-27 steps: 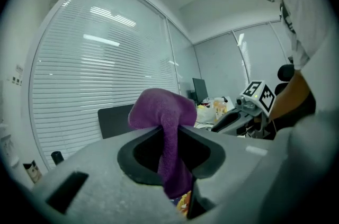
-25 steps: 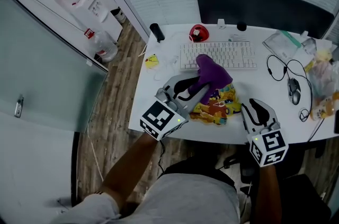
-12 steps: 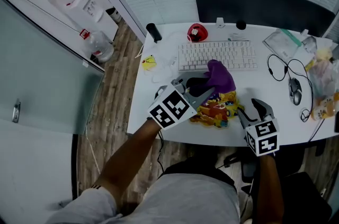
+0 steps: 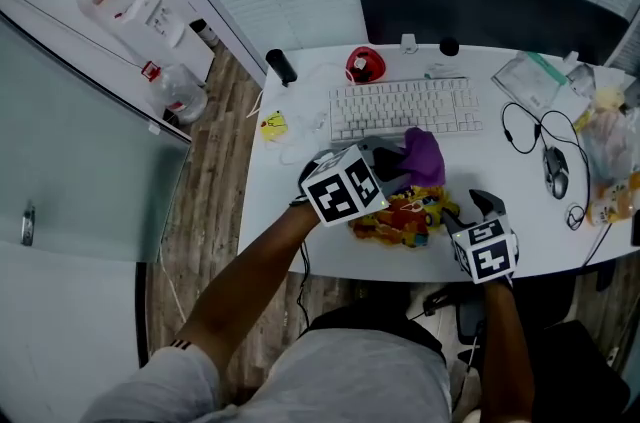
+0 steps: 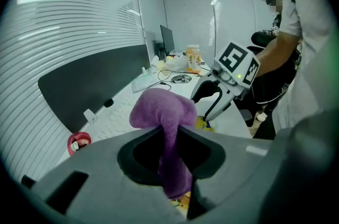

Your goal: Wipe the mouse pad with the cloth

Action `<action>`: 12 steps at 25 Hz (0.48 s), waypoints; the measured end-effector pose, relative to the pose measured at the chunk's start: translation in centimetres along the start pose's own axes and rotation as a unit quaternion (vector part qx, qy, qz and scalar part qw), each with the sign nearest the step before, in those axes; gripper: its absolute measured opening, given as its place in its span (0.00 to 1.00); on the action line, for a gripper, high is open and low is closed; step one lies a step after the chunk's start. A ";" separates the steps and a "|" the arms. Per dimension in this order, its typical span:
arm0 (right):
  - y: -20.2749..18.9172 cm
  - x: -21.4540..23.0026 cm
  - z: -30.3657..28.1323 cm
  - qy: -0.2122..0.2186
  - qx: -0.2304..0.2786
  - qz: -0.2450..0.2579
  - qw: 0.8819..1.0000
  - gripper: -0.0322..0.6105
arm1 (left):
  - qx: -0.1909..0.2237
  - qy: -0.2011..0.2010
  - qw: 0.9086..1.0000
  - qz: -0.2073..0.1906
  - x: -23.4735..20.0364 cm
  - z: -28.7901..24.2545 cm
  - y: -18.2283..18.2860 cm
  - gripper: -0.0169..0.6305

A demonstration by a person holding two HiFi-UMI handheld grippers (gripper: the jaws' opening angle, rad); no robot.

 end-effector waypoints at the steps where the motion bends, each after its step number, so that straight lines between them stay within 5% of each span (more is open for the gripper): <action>1: 0.0 0.0 -0.1 0.000 -0.004 -0.002 1.000 0.41 | -0.007 -0.006 1.000 -0.002 -0.2 -0.4 -0.1 0.15; 12: -0.6 0.6 -1.4 -0.002 -0.034 -0.015 0.999 0.42 | -0.092 -0.075 0.993 -0.015 -1.6 -4.8 -0.4 0.15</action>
Point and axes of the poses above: the fingertips, and each gripper's own axes: z backward along the fingers, x to its right, y out of its top, the point moved 9 cm from there along z, backward along the fingers, and after that the axes turned 3 degrees about y, right-handed, at the moved point
